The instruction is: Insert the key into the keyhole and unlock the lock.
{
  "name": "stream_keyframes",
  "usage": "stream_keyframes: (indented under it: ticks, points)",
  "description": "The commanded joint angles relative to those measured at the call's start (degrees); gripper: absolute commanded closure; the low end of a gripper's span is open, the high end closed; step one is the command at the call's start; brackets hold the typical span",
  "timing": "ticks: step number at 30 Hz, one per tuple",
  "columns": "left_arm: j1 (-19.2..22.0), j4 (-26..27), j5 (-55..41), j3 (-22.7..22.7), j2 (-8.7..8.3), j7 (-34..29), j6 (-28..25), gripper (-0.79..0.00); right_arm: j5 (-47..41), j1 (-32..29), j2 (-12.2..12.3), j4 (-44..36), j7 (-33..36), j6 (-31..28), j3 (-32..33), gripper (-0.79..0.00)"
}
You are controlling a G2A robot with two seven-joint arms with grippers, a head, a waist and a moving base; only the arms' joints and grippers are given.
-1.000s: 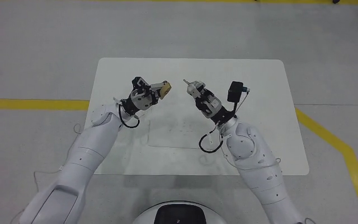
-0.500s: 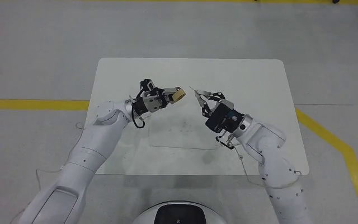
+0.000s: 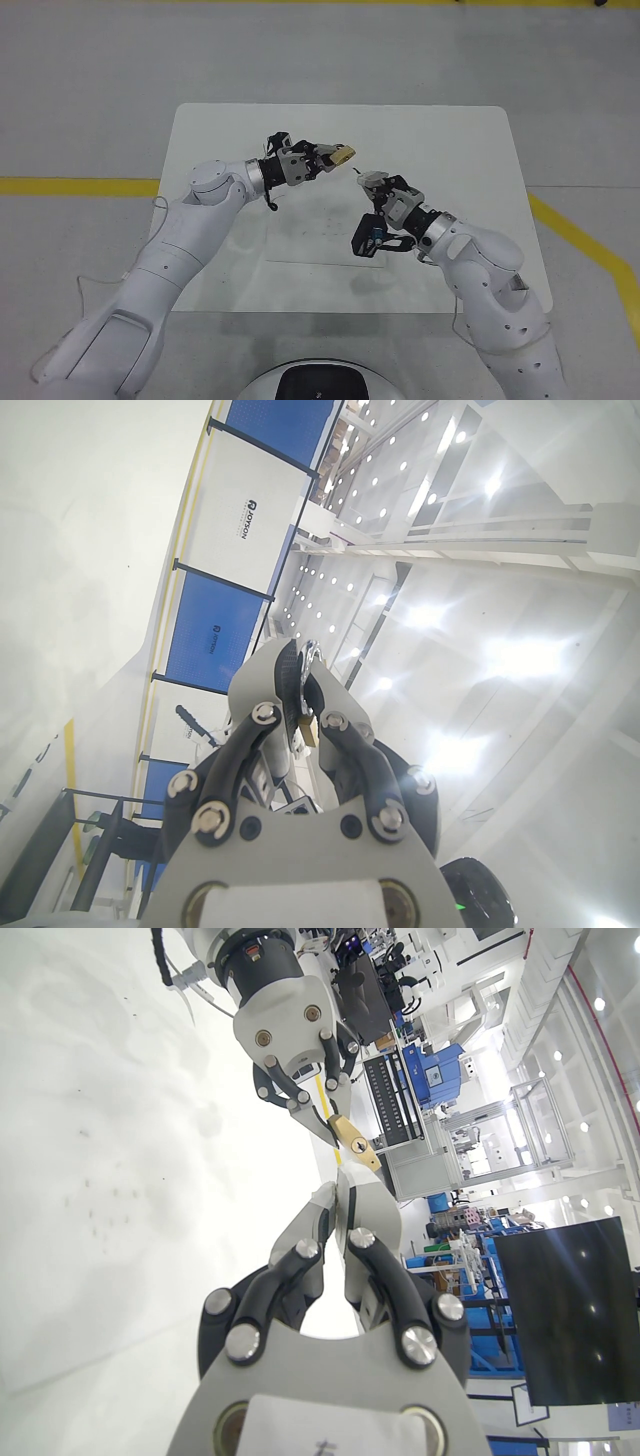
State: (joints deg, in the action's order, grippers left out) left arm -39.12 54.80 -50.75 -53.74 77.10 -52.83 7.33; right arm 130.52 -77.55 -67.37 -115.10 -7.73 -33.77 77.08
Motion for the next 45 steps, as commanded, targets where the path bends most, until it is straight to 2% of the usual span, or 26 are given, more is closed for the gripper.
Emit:
stream_keyframes:
  ticks: [1,14,17,21,27,30,37,45]
  points:
    - [0.0,0.0,0.0,0.0,-0.02,0.0,0.0,0.000,0.0,0.0,0.0,0.0,0.0,0.0,0.0,0.000]
    - [0.0,0.0,0.0,0.0,-0.02,0.0,0.0,0.000,0.0,0.0,0.0,0.0,0.0,0.0,0.0,0.000]
    - [-0.6,1.1,0.0,-1.1,-0.32,1.4,2.2,0.000,0.1,0.0,0.0,-0.1,0.2,0.2,0.0,0.000]
    - [-1.0,-0.2,-2.0,-2.6,-0.66,-0.7,6.4,0.000,6.3,-2.0,0.5,-3.9,3.0,1.5,0.4,0.000]
    - [0.4,-0.9,1.7,-1.3,-0.77,-1.7,12.2,0.000,15.1,-3.9,1.2,-8.8,6.2,-2.2,-1.1,0.000]
    - [1.0,-1.3,2.9,-0.8,-0.70,-1.6,13.5,0.000,18.0,-4.5,1.4,-10.6,6.7,-4.1,-2.9,0.000]
    - [1.6,-1.2,6.4,0.8,-0.52,-3.2,13.6,0.000,18.0,-4.4,1.4,-10.8,7.7,-6.5,-5.2,0.000]
    - [0.9,-0.2,8.5,1.7,-0.29,-4.5,10.0,0.000,17.1,-3.2,1.3,-10.4,9.9,-9.8,-6.6,0.000]
